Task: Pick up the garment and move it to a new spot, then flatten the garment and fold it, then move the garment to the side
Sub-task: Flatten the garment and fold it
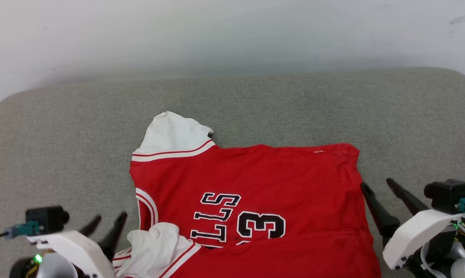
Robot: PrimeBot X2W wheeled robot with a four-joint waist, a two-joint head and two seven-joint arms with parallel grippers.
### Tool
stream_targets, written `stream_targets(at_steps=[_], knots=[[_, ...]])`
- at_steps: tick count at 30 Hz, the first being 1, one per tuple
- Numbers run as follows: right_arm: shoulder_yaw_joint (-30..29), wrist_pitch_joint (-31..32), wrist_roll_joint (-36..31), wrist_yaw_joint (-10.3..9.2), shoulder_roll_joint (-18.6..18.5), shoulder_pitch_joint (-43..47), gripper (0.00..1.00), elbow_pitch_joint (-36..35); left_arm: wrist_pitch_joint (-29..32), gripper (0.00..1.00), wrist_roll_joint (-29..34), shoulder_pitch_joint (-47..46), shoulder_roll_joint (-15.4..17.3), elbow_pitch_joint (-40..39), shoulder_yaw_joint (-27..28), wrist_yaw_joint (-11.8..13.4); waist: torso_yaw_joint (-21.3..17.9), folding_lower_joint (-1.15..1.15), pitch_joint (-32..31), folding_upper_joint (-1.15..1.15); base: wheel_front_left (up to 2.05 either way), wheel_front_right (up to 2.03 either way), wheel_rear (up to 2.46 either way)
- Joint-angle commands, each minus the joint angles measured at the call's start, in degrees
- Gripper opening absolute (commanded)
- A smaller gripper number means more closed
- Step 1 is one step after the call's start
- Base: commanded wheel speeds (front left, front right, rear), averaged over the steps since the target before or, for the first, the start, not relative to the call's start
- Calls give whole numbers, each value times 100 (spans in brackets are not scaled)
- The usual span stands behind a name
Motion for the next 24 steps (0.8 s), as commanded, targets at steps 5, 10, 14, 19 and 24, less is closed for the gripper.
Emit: stream_targets(at_steps=[5,10,14,19,24], knots=[[-145,-768,-536,0,178,-209,100,-157,-854,100,639,-451,-97,-182,196,252,-109,0,75,0,0,0,0],[-316,-1124,-861,0,373,-433,100,-435,-1430,100,1016,-927,-220,-215,311,378,-217,0,399,0,0,0,0],[-419,-1202,-1012,0,527,-667,100,-671,-1530,100,1099,-1449,-245,-102,352,324,-341,0,861,0,0,0,0],[-426,-1247,-1073,0,689,-869,100,-915,-1413,100,1055,-2133,-174,158,380,170,-500,0,1393,0,0,0,0],[-371,-1322,-1110,-1,853,-1033,100,-959,-945,100,822,-3032,60,740,409,-214,-767,0,1811,0,0,0,0]])
